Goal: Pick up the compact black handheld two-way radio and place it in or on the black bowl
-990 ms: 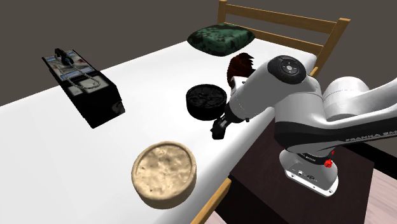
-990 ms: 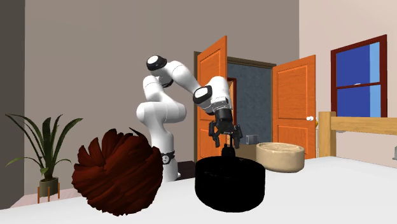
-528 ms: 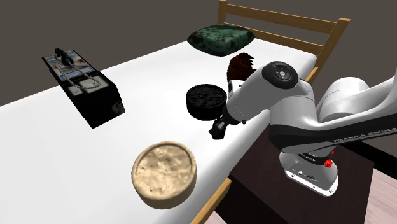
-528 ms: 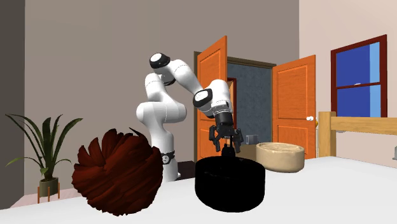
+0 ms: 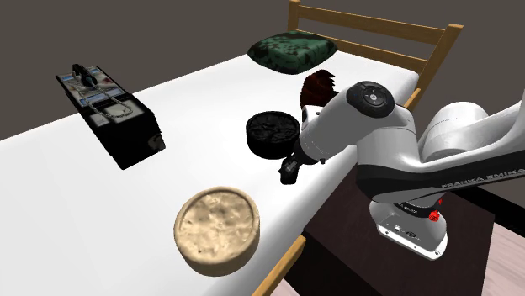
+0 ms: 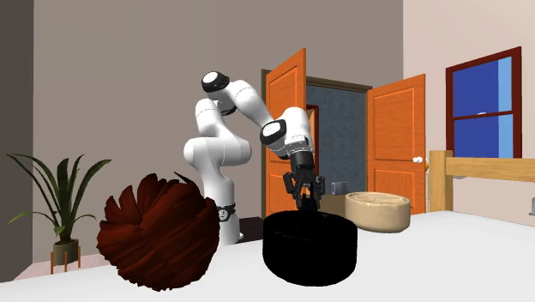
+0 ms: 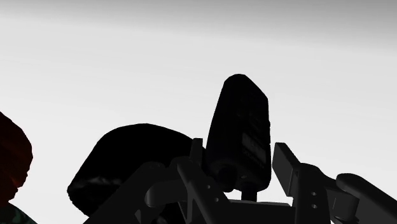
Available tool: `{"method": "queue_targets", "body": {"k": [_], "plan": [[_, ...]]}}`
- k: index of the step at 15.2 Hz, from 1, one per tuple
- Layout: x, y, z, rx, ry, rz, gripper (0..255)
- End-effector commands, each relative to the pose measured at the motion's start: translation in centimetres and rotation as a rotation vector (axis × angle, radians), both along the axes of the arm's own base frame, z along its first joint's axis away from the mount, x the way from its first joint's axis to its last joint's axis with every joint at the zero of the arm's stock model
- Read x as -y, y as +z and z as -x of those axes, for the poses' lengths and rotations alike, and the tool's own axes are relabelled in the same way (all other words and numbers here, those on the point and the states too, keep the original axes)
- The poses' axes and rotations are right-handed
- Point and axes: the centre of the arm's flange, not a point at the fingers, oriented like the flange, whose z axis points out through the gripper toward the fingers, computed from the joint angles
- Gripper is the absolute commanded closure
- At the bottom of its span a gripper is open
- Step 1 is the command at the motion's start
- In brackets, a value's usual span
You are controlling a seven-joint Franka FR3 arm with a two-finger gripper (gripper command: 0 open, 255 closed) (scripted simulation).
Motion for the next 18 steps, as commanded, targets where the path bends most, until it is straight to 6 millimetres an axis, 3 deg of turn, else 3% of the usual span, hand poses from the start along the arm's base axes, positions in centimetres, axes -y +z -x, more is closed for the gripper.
{"method": "queue_targets", "body": {"k": [1, 5, 18], "plan": [[0.0, 0.0, 0.0, -0.001, -0.001, 0.001, 255], [0.0, 0.0, 0.0, -0.001, -0.001, 0.001, 255], [0.0, 6.8, 0.0, -0.001, -0.001, 0.001, 255]]}}
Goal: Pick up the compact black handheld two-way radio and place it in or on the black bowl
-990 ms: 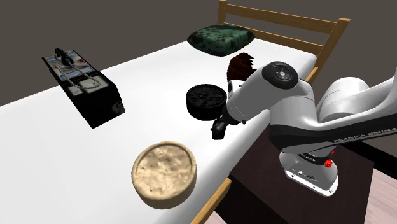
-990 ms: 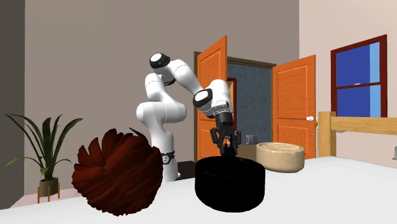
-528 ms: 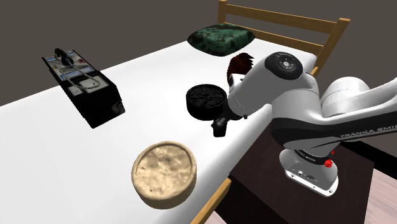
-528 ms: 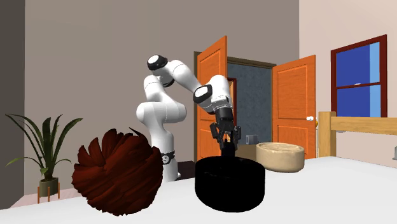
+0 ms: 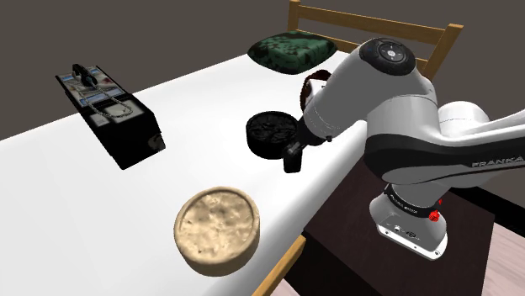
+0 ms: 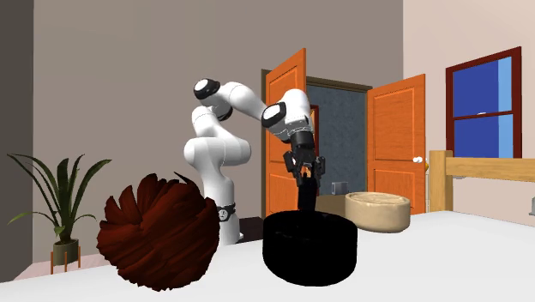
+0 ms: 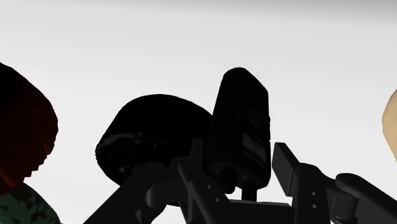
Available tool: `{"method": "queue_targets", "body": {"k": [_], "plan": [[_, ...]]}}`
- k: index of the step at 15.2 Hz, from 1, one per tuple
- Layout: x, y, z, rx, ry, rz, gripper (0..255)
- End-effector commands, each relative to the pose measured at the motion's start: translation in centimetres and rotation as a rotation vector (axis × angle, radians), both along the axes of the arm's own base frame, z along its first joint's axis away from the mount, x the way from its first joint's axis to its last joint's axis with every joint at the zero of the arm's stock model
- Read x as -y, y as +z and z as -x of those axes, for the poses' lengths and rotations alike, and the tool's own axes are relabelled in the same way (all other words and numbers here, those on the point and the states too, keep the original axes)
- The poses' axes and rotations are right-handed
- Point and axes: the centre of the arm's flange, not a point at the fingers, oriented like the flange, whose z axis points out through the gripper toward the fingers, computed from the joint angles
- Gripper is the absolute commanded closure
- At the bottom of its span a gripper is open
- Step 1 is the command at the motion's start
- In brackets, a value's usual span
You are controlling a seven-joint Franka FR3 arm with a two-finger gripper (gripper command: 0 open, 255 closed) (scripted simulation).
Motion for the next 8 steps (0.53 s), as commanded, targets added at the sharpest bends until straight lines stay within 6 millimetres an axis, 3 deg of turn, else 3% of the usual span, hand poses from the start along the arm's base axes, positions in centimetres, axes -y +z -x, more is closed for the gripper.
{"method": "queue_targets", "body": {"k": [1, 8], "plan": [[0.1, 1.0, 0.0, 0.000, 0.000, 0.000, 255], [0.1, 4.7, 0.0, 0.000, 0.000, 0.000, 255]]}}
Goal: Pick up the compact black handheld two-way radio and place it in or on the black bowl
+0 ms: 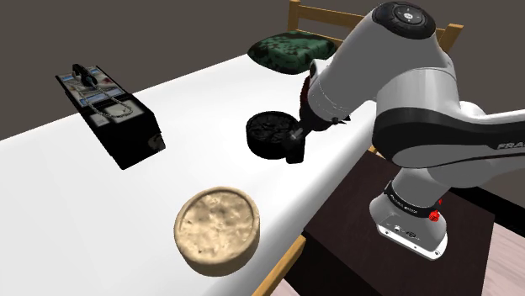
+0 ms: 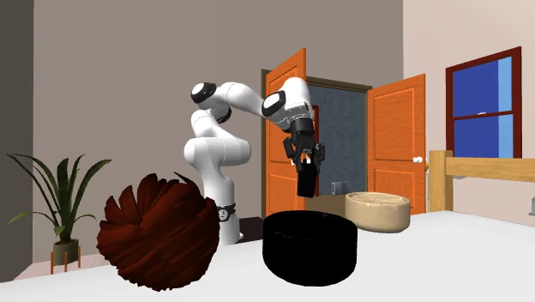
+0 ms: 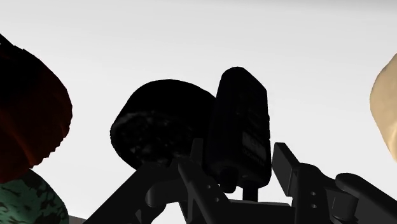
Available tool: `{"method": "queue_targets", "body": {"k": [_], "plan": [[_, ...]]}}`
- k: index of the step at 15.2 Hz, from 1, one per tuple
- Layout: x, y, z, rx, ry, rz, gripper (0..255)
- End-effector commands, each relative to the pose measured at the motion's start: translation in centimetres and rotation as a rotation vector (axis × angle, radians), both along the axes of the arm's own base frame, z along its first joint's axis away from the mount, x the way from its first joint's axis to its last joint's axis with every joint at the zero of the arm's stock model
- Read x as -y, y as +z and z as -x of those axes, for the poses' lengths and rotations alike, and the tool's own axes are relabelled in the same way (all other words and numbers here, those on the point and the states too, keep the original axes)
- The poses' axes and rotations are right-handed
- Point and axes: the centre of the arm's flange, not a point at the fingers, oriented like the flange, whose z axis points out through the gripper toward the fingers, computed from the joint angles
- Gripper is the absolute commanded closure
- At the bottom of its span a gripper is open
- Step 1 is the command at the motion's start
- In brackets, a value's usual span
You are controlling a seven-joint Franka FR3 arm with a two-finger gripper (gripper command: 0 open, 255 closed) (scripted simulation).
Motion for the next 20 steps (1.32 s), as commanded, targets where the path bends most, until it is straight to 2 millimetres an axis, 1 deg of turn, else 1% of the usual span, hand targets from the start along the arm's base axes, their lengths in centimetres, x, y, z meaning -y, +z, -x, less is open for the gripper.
{"method": "queue_targets", "body": {"k": [1, 11, 12, 20], "plan": [[0.1, 1.1, -0.1, 0.000, 0.000, 0.000, 255], [0.1, 6.4, -0.1, 0.000, 0.000, 0.000, 255], [0.1, 6.6, -0.1, 0.000, 0.000, 0.000, 255], [5.5, 7.1, -9.1, 0.000, 0.000, 0.000, 255]]}}
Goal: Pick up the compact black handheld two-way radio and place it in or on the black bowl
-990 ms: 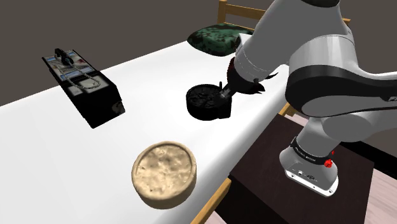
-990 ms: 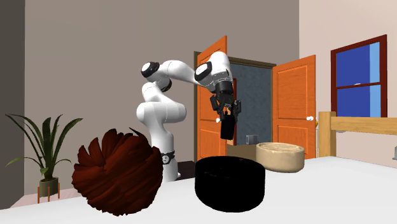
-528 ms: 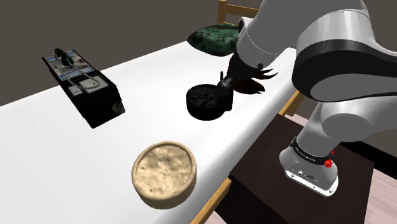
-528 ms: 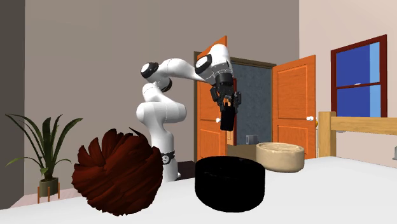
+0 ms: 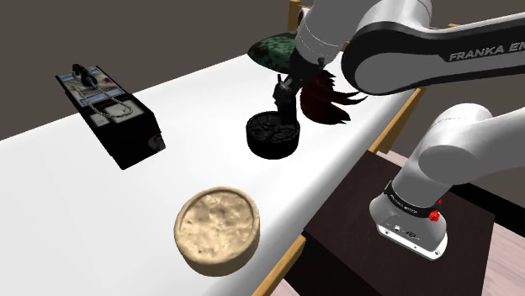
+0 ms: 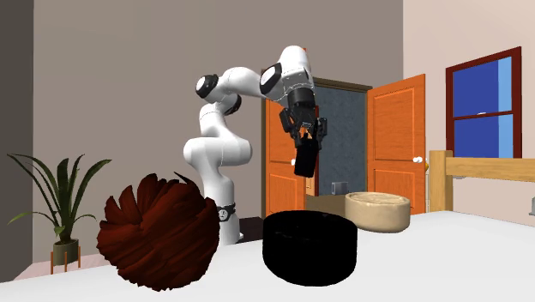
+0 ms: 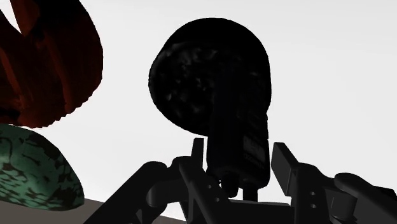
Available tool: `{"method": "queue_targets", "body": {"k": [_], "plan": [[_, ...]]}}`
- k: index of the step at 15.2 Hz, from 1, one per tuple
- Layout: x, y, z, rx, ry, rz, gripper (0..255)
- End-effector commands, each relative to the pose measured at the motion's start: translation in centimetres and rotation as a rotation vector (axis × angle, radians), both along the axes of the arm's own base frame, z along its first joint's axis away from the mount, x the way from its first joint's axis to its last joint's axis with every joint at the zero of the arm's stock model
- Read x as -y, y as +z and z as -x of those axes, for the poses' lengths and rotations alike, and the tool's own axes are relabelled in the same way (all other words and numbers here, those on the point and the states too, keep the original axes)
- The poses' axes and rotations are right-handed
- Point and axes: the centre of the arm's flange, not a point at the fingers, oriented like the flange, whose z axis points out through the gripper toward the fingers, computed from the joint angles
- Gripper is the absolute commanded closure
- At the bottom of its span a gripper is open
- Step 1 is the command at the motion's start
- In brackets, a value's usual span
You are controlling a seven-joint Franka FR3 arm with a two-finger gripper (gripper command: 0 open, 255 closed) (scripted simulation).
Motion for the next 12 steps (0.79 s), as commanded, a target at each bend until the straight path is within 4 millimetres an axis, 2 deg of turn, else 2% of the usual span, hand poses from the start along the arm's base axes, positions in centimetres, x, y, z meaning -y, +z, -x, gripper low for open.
{"method": "queue_targets", "body": {"k": [1, 6, 12], "plan": [[1.3, 0.2, -2.4, 0.002, 0.001, 0.000, 255], [4.6, 0.6, -7.9, 0.002, 0.001, 0.000, 255], [4.6, -2.6, -7.9, 0.002, 0.001, 0.000, 255]]}}
